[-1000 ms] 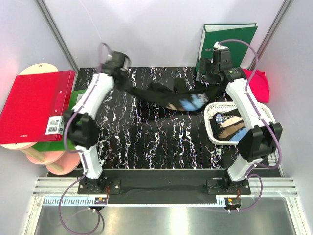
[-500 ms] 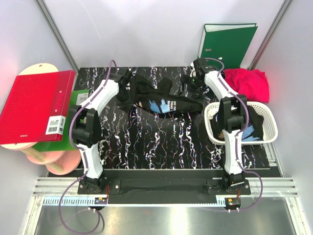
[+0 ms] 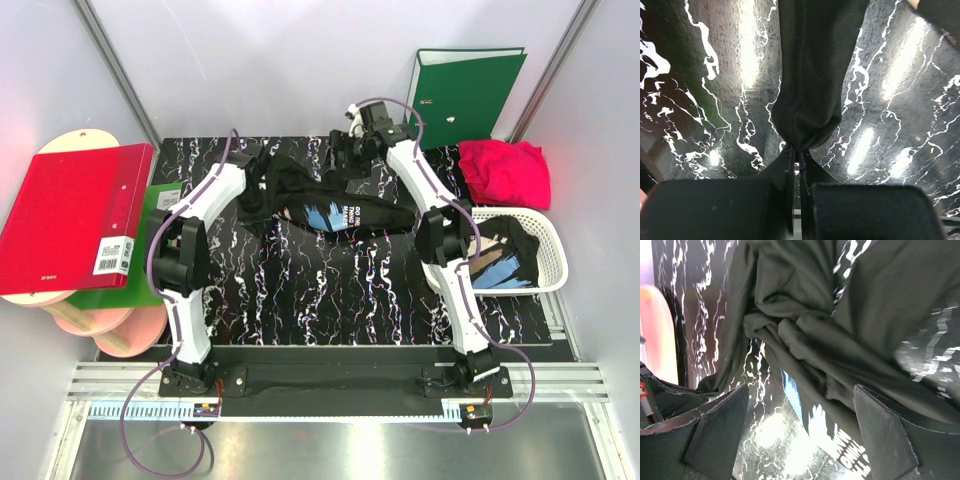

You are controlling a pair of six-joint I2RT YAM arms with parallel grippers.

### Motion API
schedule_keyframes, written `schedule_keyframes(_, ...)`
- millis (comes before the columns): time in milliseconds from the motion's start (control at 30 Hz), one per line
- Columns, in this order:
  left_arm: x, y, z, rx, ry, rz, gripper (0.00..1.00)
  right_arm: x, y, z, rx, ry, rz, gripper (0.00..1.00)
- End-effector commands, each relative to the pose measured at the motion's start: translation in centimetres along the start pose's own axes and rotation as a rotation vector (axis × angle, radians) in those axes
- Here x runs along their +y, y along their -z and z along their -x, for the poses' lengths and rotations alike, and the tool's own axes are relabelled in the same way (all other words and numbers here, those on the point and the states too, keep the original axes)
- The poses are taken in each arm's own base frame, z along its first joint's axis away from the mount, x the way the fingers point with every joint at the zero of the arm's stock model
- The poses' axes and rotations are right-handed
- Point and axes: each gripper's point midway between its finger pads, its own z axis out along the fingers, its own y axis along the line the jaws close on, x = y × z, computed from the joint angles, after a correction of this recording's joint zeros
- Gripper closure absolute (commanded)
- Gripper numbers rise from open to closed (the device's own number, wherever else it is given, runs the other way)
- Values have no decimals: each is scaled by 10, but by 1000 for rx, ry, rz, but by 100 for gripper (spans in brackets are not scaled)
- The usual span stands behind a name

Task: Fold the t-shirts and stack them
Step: Flatten out the tshirt

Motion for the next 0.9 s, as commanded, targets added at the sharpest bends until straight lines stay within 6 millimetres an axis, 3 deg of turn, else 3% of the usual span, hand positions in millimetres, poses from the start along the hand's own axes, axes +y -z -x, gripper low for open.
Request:
schedule_keyframes(0, -5, 7, 9, -12, -4, -21, 100, 10, -21, -18, 61, -16, 67, 8)
schedule_keyframes(200, -7, 4, 11, -5, -15, -23, 100, 0, -36, -33, 102, -36, 55, 9)
schedule_keyframes(400, -8, 5, 16, -6, -30, -26, 100, -10, -49, -41, 114, -46, 16, 25)
schedule_keyframes(433, -7, 4, 15, 1, -35, -23, 100, -10, -50, -41, 112, -44, 11, 39)
schedule_keyframes(500, -6, 5, 15, 0, -38, -19, 100, -13, -55, -43, 115, -49, 1, 55)
schedule_keyframes(567, -5, 6, 16, -4, -47, -15, 100, -12, -57, -43, 113, -50, 0, 94)
schedule_keyframes(600, -4, 5, 16, -2, -47, -11, 100, -13, -57, -42, 109, -54, -6, 100)
schedule_keyframes(767, 1, 14, 22, -29, -36, 4, 100, -10, -42, -28, 59, -13, -48, 100)
schedule_keyframes(867, 3, 32, 34, -92, -2, -3, 100, 3, -12, 0, -35, 45, -87, 100)
